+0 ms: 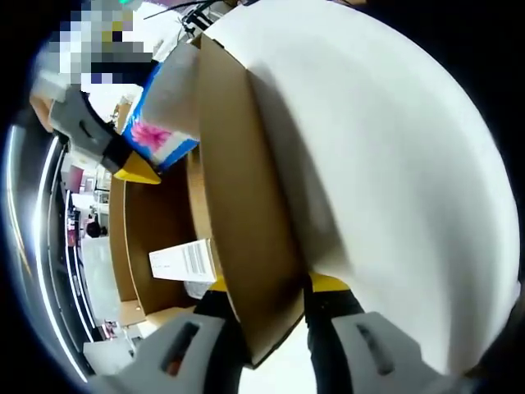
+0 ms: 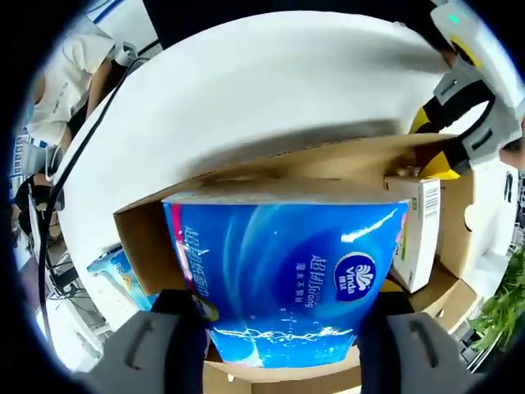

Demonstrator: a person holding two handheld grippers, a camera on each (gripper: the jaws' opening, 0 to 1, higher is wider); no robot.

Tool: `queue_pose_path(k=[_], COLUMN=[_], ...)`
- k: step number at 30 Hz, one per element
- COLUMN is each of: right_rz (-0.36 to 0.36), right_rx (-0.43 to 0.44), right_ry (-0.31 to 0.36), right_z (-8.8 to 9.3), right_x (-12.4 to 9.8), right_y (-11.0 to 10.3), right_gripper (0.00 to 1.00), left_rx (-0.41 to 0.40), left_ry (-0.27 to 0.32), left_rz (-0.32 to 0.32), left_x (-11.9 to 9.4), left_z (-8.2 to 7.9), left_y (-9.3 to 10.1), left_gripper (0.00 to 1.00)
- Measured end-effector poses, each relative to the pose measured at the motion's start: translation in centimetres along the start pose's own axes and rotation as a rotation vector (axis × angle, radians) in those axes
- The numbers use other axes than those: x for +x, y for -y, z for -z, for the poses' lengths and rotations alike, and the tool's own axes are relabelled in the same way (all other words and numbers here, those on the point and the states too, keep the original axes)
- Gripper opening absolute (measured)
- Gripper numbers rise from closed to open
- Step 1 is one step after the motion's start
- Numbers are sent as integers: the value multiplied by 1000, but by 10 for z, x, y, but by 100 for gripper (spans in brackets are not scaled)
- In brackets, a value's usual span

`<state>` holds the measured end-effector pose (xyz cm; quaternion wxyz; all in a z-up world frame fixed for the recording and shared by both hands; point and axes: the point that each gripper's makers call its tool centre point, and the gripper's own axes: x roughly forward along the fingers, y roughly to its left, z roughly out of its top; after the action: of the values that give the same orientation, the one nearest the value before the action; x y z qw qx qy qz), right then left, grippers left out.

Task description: Operate the shoe box by opening the lid, removing the specified soft item, and placing it in the target area until the item is outside and the box remains undamaged.

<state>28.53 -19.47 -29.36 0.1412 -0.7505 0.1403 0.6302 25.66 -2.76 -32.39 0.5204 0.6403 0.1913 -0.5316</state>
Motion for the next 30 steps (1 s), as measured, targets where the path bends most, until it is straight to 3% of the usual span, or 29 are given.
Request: queue_pose_path(k=[9,30], right_rz=[25,26], right_rx=[23,85], right_ry=[-27,-100], right_z=[2,5], right_x=[-16,-29], right_y=[7,7], right_gripper=[74,72], left_rx=[-9,-18], left_ry=[-6,-14], left_rz=[-2,-5], left_x=[-1,-1], left_z=[0,1], left_y=[0,1], left_gripper=[25,25])
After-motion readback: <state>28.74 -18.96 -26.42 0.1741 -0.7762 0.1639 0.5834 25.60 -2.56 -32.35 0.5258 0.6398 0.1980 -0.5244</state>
